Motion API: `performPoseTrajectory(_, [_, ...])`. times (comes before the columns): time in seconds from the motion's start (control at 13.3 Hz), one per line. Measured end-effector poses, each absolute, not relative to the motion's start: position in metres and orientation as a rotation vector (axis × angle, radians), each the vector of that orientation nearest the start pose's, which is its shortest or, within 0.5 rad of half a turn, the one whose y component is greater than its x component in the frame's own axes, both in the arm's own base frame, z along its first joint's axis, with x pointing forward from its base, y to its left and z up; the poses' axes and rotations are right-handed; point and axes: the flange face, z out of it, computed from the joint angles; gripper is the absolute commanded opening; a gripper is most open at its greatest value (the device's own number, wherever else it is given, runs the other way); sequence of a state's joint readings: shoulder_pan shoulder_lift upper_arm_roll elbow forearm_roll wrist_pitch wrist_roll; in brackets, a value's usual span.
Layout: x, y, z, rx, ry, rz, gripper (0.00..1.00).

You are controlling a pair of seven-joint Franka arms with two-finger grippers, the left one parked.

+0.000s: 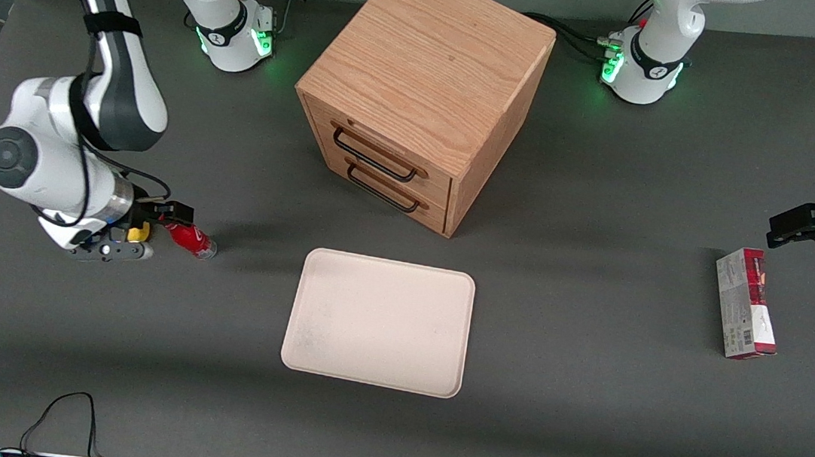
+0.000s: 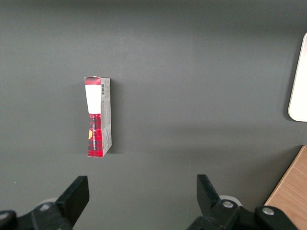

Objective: Place coke bottle on tray
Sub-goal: 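Close the right gripper around the bottle's cap end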

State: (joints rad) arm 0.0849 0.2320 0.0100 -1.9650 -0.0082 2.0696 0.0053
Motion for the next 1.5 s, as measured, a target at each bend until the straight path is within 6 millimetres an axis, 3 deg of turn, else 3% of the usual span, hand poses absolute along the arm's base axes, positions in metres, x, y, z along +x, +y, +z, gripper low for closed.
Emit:
performPoseTrajectory(0.23, [0.57, 0.054, 0.321, -3.157, -0.172, 0.191, 1.0])
performPoseTrajectory(0.68, [0.566, 0.054, 0.321, -3.161, -0.189, 0.186, 0.98])
performPoseTrajectory(0.75, [0.565, 0.053, 0.321, -3.161, -0.189, 0.188, 0.45])
performPoseTrajectory(0.83, [0.565, 0.053, 0.321, -3.161, -0.187, 0.189, 0.0])
performPoseTrajectory(1.5, [0.565, 0.048, 0.321, -3.164, -0.174, 0.185, 0.0])
